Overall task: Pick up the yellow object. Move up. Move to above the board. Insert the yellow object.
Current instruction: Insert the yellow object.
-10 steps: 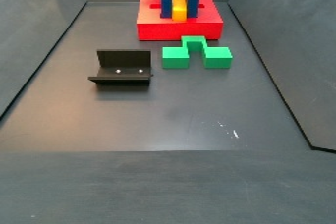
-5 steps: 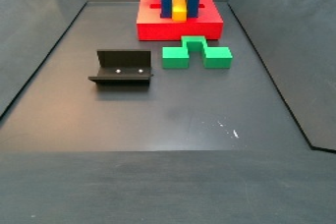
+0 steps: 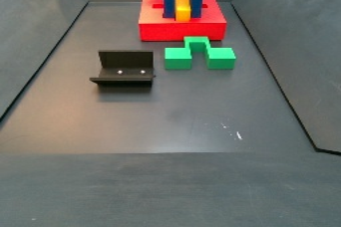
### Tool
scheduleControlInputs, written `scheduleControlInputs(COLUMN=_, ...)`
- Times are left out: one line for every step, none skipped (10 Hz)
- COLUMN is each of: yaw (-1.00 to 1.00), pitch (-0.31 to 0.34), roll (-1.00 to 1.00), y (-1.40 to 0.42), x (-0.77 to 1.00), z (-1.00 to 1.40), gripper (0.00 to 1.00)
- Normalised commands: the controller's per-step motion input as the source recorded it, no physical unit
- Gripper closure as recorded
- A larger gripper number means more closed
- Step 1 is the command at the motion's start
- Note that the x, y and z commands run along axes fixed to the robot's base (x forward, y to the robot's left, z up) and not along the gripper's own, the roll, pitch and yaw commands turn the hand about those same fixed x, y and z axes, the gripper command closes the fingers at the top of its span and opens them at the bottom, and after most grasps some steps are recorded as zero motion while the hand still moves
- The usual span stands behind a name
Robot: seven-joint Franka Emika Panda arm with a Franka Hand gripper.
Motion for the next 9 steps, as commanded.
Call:
scheduleControlInputs(yaw=0.01, pitch=0.011, roll=0.35, y=0.0, x=0.0, z=-0.2, gripper=1.0)
scheduleControlInputs(yaw=0.09, pitch=0.007, roll=0.27, y=0.05, x=0.0, z=-0.06, gripper=1.0)
scheduleControlInputs(yaw=0.11, pitch=0.034, roll=0.19, y=0.15, x=0.03, z=0.0, gripper=1.0)
scheduleControlInputs(yaw=0.11, pitch=0.04, roll=0.15, y=0.12, x=0.04, z=0.0, gripper=1.0)
scheduleControlInputs(yaw=0.11, pitch=0.004, roll=0.02, y=0.19, x=0.01, z=0.0, gripper=1.0)
scheduleControlInputs(yaw=0.08, pitch=0.0, roll=0.0, y=0.04, x=0.01, z=0.0, gripper=1.0)
scheduleControlInputs(yaw=0.0, pitch=0.0, roll=0.0, y=0.0, x=0.0, z=-0.01, gripper=1.0)
scheduleControlInputs(yaw=0.16, pitch=0.0, roll=0.07, y=0.0, x=0.0, z=-0.1, gripper=1.0)
scheduleControlInputs(yaw=0.34, pitch=0.019, roll=0.14, y=0.0, x=0.02, z=-0.14, gripper=1.0)
